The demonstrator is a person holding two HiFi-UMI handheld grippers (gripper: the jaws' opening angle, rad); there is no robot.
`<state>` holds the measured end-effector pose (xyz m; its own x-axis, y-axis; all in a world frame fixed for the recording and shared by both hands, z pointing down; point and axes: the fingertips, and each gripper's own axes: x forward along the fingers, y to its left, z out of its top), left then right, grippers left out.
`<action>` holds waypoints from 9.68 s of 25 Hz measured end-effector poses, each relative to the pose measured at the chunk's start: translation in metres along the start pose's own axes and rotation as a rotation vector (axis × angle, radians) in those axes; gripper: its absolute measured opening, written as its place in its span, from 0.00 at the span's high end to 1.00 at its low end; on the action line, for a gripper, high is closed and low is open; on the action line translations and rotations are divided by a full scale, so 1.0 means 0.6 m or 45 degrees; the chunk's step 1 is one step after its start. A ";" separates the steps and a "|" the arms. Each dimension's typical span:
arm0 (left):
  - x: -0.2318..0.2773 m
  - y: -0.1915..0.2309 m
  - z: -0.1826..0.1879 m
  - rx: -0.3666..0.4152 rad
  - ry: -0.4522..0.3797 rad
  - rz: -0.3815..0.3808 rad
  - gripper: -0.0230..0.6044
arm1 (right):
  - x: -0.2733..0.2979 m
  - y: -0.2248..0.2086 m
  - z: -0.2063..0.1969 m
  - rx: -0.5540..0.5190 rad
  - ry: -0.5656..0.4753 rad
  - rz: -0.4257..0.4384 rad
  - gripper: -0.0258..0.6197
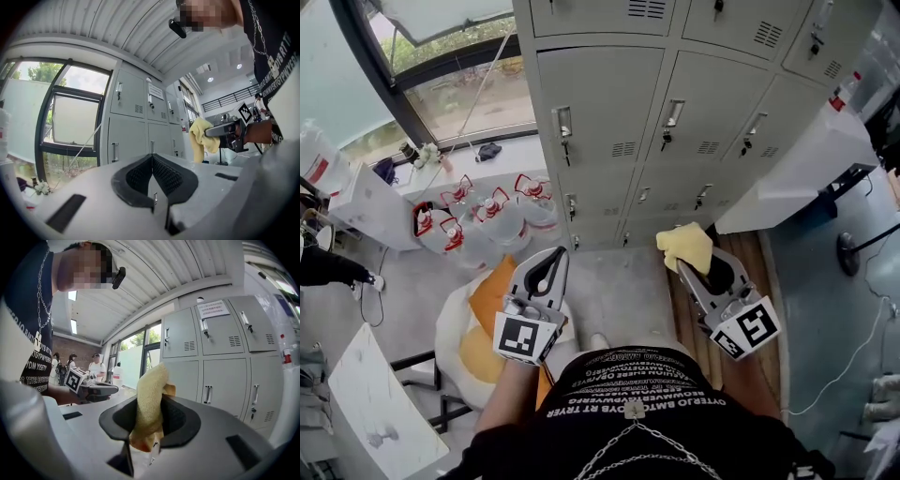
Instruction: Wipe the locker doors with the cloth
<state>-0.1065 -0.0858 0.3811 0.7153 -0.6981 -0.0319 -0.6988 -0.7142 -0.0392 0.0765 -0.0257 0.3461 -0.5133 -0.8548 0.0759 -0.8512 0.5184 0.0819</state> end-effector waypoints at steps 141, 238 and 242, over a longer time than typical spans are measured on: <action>0.460 0.311 -0.058 0.113 0.159 0.063 0.95 | 0.606 -0.144 0.173 -0.034 -0.261 0.750 0.79; 0.376 0.215 -0.106 -0.007 0.246 -0.117 0.95 | 0.514 -0.328 0.052 -0.103 -0.006 0.092 0.79; 0.404 0.179 -0.088 -0.015 0.227 -0.121 0.95 | 0.484 -0.375 0.034 -0.070 0.039 0.057 0.79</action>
<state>-0.0085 -0.3347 0.4221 0.7667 -0.6247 0.1485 -0.6289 -0.7771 -0.0220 0.1165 -0.3911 0.3292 -0.5463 -0.8302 0.1113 -0.8198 0.5572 0.1324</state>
